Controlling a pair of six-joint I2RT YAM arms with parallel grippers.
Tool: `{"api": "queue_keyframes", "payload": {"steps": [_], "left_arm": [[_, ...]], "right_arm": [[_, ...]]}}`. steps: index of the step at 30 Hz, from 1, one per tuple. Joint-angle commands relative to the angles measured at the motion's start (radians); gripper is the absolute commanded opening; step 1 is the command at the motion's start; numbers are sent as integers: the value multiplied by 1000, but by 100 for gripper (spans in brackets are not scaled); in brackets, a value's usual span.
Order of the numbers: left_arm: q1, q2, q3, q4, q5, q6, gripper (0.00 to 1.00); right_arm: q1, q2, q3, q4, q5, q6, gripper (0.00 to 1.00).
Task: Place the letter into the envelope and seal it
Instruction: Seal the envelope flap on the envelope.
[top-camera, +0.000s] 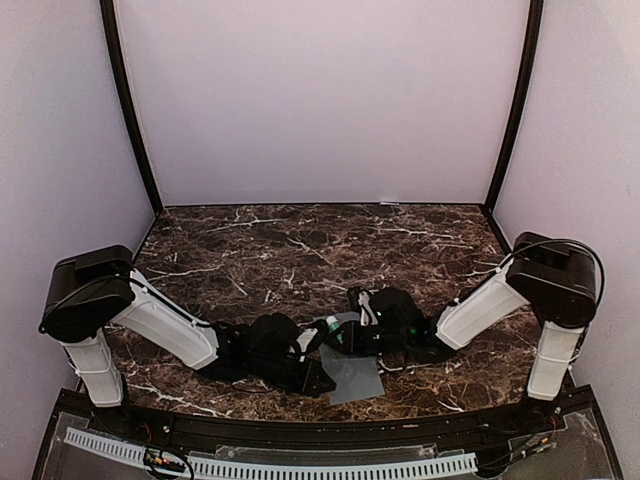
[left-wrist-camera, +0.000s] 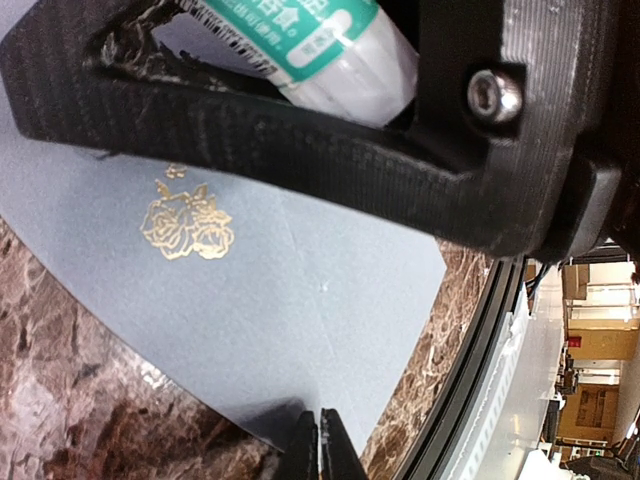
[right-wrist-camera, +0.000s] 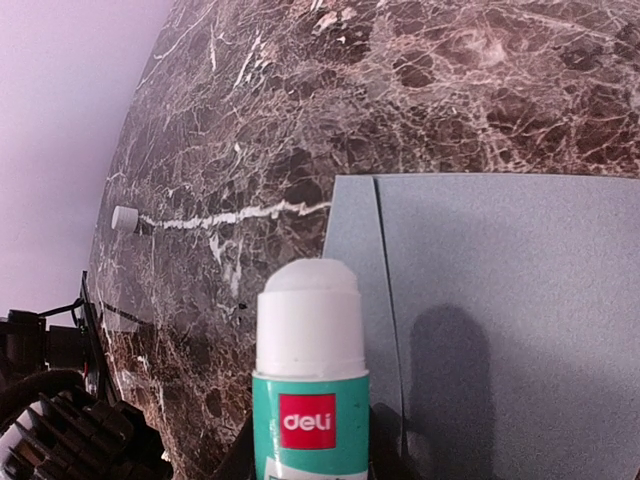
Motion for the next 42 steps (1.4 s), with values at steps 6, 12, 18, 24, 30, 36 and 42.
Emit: {"api": "queue_keyframes", "payload": {"steps": [6,12,18,24,30,36,42], "left_arm": [[-4,-22,10,-85,-18,21,4],[-4,-22,9,-91,-29,27,4],[-4,-22,12,-93,-31,28,4],[-4,-22,18,-101,-34,34,3],[-4,-22,26,-113,-36,42,3],[-4,-22,30,-121,-39,47,3],[-4,-23,28,-121,-39,47,3]], "right_arm": [[-9,-17,-64,-4,-31,11,0],[-3,-49,-123,15,-43,16,0],[25,-79,-159,14,-44,24,0],[59,-104,-190,9,-31,41,0],[95,-114,-205,9,-24,56,0],[124,-123,-202,4,-25,66,0],[126,-146,-200,-53,21,58,0]]}}
